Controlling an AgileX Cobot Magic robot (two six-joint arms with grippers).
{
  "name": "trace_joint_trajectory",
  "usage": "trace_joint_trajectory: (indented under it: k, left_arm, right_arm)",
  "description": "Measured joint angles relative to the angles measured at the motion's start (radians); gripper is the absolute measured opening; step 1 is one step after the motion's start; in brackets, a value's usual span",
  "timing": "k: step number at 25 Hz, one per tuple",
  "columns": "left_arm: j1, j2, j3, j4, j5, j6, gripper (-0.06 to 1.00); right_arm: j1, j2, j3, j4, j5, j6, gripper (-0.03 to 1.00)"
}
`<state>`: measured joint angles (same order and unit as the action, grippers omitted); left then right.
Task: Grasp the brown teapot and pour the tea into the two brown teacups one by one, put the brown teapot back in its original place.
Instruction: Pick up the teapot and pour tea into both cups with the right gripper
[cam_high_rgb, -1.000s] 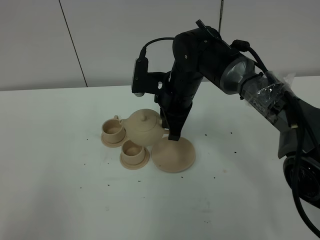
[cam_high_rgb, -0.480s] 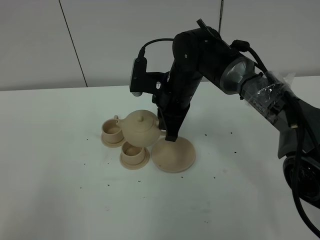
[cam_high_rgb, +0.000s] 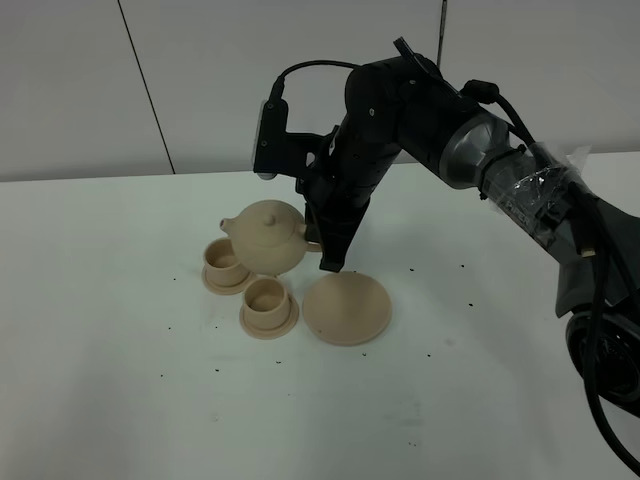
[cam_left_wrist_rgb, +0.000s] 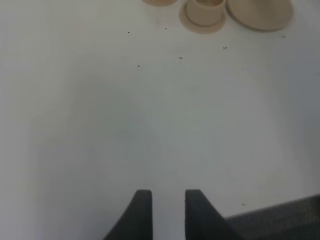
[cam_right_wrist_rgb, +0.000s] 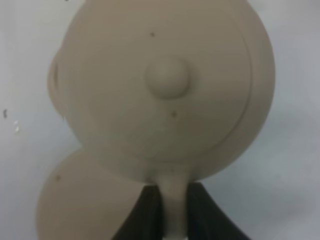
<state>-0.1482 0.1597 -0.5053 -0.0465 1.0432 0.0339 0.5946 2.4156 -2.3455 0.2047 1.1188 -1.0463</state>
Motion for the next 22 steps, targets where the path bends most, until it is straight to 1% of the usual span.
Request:
trace_joint_trajectory:
  k: [7,18,22]
  left_arm:
    - [0.000,0.000,0.000,0.000,0.000,0.000,0.23]
    - [0.000,0.000,0.000,0.000,0.000,0.000,0.23]
    - [0.000,0.000,0.000,0.000,0.000,0.000,0.23]
  right_arm:
    - [0.000,0.035,-0.002,0.000,-0.027,0.000,0.10]
    - [0.000,0.037,-0.002,0.001,-0.142,0.000,0.10]
    - [0.000,0.037,-0.002,0.001,-0.156,-0.002,0.10]
